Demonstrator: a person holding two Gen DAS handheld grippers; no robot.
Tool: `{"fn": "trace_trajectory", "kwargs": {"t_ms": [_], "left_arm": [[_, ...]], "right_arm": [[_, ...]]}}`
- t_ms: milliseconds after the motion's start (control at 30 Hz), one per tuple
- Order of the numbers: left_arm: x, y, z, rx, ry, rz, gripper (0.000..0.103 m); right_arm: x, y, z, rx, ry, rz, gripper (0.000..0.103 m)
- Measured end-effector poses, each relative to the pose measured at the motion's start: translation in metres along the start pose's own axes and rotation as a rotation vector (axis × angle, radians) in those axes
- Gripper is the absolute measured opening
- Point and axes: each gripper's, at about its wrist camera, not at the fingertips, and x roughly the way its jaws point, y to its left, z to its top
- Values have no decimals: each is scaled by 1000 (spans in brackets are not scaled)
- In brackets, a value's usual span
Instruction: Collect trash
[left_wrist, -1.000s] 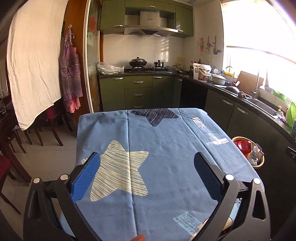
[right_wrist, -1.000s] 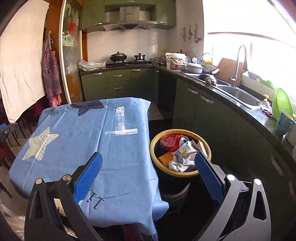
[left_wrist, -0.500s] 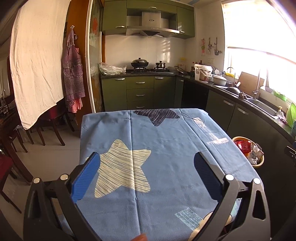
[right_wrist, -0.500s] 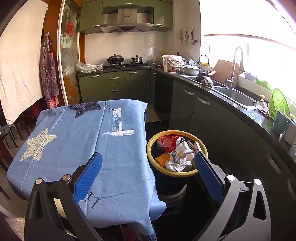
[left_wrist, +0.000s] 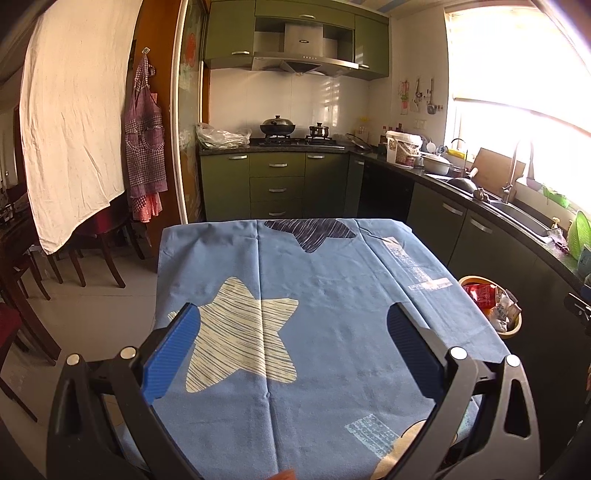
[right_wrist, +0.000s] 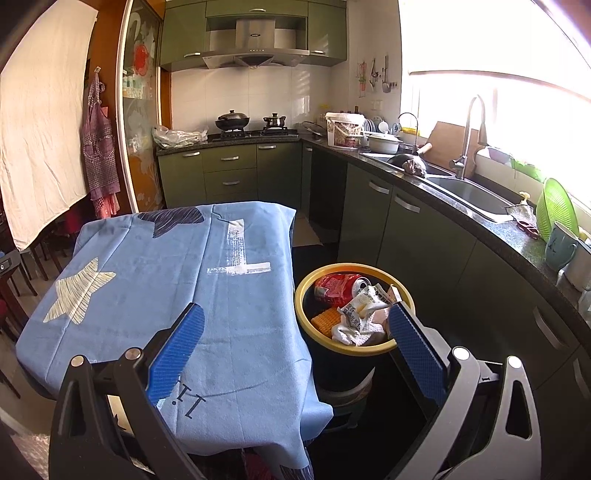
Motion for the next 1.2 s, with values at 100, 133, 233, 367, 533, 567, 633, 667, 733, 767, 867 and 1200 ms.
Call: {"fn": "trace_trajectory", "kwargs": {"t_ms": [100,133,233,367,533,567,633,667,733,767,867,1200], "left_arm": [[0,0,0,0,1,0,96],[0,0,0,2,1,2,96],[0,1,0,2,1,3,96],[0,0,0,4,1,4,96],[1,0,-1,13,2,8,96],[1,0,-1,13,2,7,96],[1,0,-1,15,3,7,96],[1,0,-1,14,3,7,96],[1,0,-2,16,5,3,96],[2,0,-2,18,5,3,96],[2,0,-2,17,5,-1,96],[4,-1,-3,23,9,-8,96]], "right_arm": [[0,0,0,0,1,2,98],[0,1,0,0,2,2,98],[0,1,0,-1,2,-1,98],[0,1,0,0,3,1,98],[3,2,0,1,6,6,98],[4,2,-1,1,8,8,98],[5,2,-1,2,10,10,98],[6,1,-1,2,11,11,98],[5,1,-1,2,10,10,98],[6,1,-1,2,10,10,98],[6,1,-1,2,10,10,98],[7,2,-2,3,13,10,98]]}}
